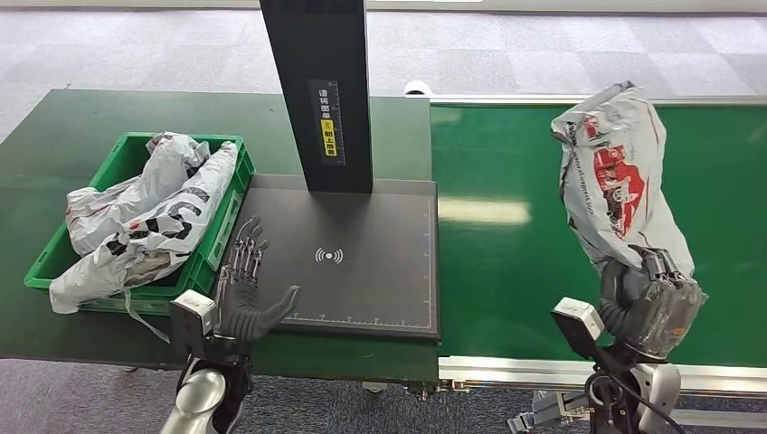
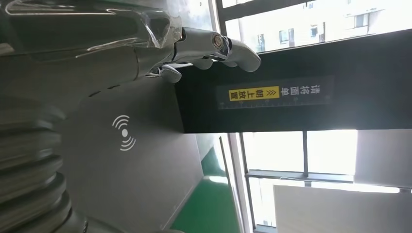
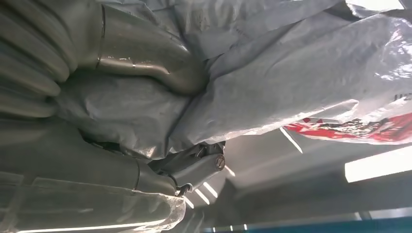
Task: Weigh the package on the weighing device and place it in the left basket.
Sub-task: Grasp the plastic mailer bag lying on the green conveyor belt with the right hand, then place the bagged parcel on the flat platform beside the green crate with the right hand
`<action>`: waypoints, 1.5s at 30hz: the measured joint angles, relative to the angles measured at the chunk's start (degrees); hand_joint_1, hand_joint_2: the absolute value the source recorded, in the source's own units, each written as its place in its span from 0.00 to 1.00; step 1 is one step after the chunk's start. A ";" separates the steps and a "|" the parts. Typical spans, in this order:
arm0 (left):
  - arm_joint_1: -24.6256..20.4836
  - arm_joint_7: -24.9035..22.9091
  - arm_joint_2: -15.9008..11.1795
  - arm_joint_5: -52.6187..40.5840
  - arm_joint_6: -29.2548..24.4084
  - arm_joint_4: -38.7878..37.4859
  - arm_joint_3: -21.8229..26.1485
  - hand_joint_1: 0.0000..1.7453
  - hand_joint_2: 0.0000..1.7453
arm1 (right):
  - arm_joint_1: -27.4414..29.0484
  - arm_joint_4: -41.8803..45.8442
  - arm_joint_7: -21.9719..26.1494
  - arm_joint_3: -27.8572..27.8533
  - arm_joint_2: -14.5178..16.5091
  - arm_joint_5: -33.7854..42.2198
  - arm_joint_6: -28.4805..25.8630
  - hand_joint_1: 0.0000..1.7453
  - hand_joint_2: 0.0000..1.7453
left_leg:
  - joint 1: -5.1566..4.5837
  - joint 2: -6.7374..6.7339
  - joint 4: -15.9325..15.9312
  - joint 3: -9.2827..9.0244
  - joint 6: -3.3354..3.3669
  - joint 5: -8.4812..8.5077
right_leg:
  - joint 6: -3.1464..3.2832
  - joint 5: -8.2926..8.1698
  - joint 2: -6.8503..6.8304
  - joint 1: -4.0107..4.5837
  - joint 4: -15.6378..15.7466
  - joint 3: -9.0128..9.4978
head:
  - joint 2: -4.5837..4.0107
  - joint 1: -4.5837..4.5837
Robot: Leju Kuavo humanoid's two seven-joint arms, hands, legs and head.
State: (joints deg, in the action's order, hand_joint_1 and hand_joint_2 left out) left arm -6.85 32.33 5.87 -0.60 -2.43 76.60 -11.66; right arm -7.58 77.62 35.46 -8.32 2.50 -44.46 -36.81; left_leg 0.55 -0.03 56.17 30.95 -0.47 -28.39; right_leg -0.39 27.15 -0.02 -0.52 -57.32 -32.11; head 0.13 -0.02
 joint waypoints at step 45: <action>-5.75 5.37 -2.66 7.75 -3.33 0.82 1.33 0.00 1.00 | -14.99 -23.62 -2.36 35.61 -5.86 -33.45 0.00 1.00 1.00 | 0.04 -0.04 -0.01 -0.07 -0.02 0.09 | 0.03 -0.10 0.01 0.05 -0.02 0.08 | 0.00 0.00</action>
State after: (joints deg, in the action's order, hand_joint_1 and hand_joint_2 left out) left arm -12.60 37.69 3.21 7.15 -5.76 77.42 -10.33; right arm -22.56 54.00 33.11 27.29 -3.37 -77.90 -36.81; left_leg 0.58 -0.07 56.16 30.87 -0.49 -28.30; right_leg -0.35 27.05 -0.01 -0.47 -57.34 -32.04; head 0.13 -0.02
